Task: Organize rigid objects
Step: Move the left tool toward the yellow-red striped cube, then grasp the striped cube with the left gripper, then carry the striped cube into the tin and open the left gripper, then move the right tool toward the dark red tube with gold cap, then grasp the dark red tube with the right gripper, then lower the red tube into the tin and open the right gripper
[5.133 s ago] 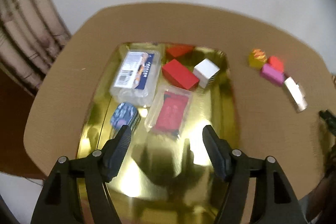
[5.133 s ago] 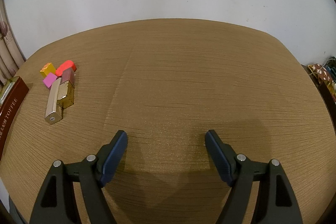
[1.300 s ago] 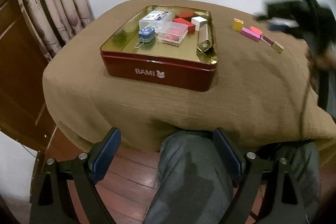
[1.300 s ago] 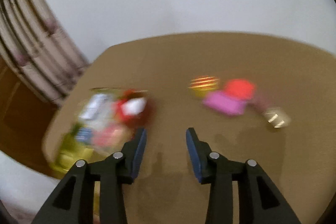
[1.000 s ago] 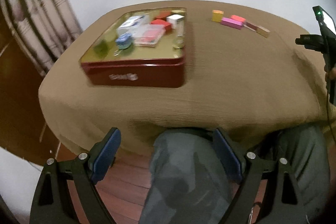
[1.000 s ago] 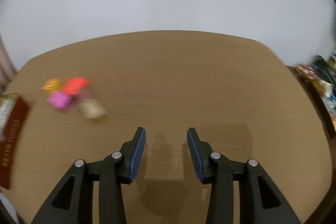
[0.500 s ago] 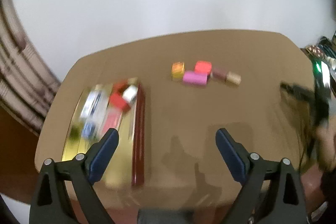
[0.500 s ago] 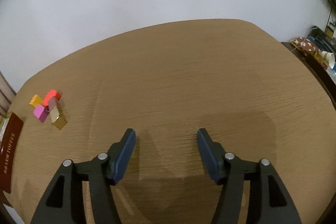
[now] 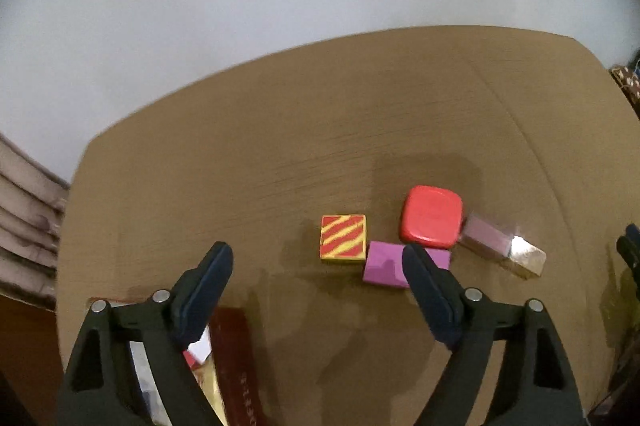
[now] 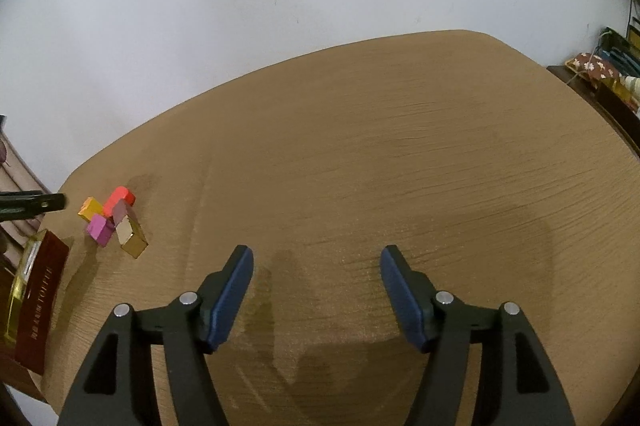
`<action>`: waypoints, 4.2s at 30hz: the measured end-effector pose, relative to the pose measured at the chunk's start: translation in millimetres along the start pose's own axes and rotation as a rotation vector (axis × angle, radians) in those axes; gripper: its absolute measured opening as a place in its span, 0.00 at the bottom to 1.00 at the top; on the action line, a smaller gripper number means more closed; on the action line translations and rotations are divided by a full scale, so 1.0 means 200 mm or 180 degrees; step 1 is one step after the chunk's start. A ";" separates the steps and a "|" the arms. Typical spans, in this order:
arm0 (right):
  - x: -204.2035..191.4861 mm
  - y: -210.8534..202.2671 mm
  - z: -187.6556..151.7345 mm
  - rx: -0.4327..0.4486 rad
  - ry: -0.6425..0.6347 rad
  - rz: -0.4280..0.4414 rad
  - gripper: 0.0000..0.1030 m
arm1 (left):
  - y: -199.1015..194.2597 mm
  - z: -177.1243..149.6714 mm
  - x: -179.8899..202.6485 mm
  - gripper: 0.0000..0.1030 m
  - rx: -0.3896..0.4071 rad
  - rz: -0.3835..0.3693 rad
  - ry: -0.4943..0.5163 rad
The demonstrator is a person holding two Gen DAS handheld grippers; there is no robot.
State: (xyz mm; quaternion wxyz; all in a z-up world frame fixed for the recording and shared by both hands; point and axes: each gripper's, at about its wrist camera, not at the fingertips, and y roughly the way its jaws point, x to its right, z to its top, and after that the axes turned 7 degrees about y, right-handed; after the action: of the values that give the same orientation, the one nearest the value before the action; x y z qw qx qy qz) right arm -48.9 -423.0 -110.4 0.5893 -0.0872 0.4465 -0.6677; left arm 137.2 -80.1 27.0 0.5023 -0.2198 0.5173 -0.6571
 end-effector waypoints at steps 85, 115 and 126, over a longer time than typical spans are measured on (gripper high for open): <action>-0.77 0.06 -0.08 -0.0314 -0.1801 0.0629 0.77 | -0.88 -1.62 -0.22 0.81 0.0630 0.0211 -0.1282; -1.20 0.47 0.03 -0.1273 -0.1869 0.0460 0.20 | -0.74 -1.87 -0.05 0.81 0.0239 0.0386 -0.1173; -1.91 -0.06 -0.26 -0.1628 -0.2259 0.1745 0.20 | -0.79 -1.92 -0.08 0.81 0.0326 0.0414 -0.1203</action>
State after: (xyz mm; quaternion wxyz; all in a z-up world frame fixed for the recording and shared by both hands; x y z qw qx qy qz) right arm 20.3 -68.3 24.0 0.8177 -0.3295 0.3745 -0.2874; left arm -236.5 103.6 31.6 0.6423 -0.2795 0.3929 -0.5957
